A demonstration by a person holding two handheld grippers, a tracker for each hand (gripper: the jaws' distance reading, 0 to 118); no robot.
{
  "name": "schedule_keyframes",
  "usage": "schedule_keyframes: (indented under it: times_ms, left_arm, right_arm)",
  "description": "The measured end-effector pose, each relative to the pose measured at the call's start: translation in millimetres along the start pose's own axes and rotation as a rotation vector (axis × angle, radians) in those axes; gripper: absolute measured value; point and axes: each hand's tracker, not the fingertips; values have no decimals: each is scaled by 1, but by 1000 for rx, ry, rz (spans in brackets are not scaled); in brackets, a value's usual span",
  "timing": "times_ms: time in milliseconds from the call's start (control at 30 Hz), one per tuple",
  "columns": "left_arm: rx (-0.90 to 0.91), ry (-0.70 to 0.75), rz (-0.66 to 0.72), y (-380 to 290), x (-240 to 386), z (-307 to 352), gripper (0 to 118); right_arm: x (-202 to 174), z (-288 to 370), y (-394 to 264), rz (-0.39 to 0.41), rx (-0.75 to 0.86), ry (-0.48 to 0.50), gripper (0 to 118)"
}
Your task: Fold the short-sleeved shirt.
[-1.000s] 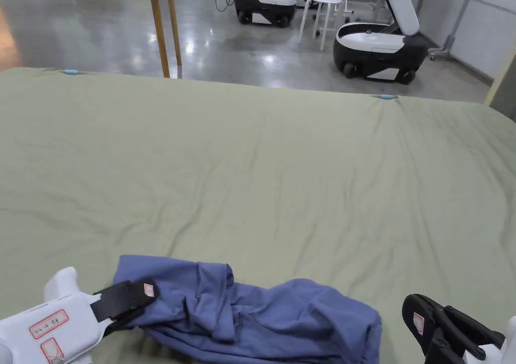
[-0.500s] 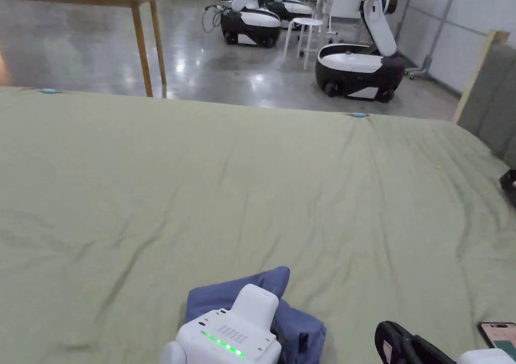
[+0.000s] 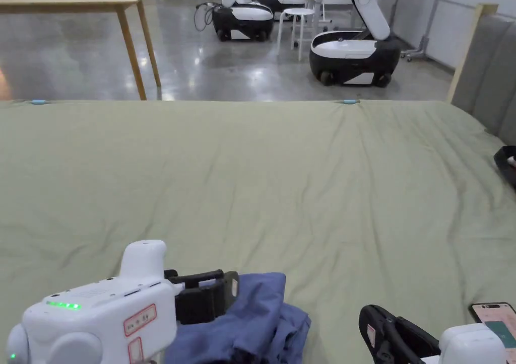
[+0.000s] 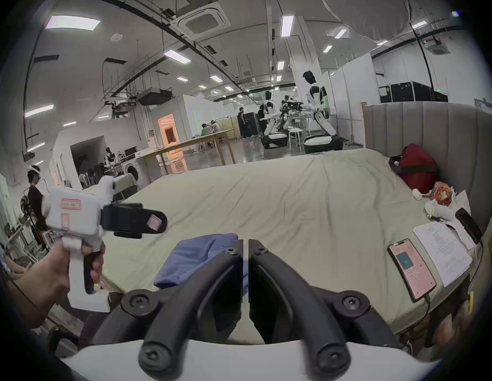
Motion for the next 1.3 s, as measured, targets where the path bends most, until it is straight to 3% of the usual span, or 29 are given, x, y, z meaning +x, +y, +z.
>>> schedule_keyframes:
  times_ms: [33, 100, 300, 400, 567, 700, 767, 800, 833, 867, 933, 967, 1167, 1233, 1300]
  left_arm:
    - [-26, -31, 32, -4, -8, -8, 80]
    - [-98, -84, 146, -17, -19, -31, 12]
    - [-171, -297, 147, -65, 29, -92, 9]
    - [-237, -251, 133, -81, 43, -122, 8]
    - [-211, -263, 152, -71, 33, -103, 8]
    - [-136, -258, 106, -51, 16, -48, 8]
    - [-110, -236, 103, -46, -2, -22, 13]
    - [-81, -214, 102, -46, -14, -9, 34]
    - [-68, -192, 104, -44, -27, 0, 85]
    - [-57, -161, 114, -45, -41, 9, 85]
    - [-71, -131, 158, -51, -67, 15, 111]
    - [-63, -130, 199, -54, -82, 16, 118]
    - [-212, -560, 622, -84, -126, -52, 117]
    - [-290, -612, 682, -98, -126, -89, 117]
    - [-151, -624, 679, -94, -117, -99, 112]
  right_arm:
    - [1, -1, -1, -8, -5, 8, 5]
    - [2, -5, -3, -20, -23, 22, 5]
    - [8, -14, -7, -68, -77, 35, 5]
    - [14, -17, -9, -115, -101, 32, 5]
    - [13, -37, -23, -314, -115, 92, 5]
    - [2, -90, -36, -478, -132, 226, 5]
    - [0, -118, -47, -542, -176, 245, 5]
    - [1, -133, -53, -564, -209, 255, 5]
    - [2, -144, -59, -576, -238, 260, 5]
    - [4, -155, -66, -575, -280, 252, 5]
    - [8, -171, -79, -567, -401, 243, 5]
    - [11, -175, -83, -555, -437, 220, 5]
    - [20, -169, -80, -574, -378, 192, 4]
    - [18, -169, -78, -554, -388, 202, 5]
    - [14, -166, -77, -530, -387, 197, 5]
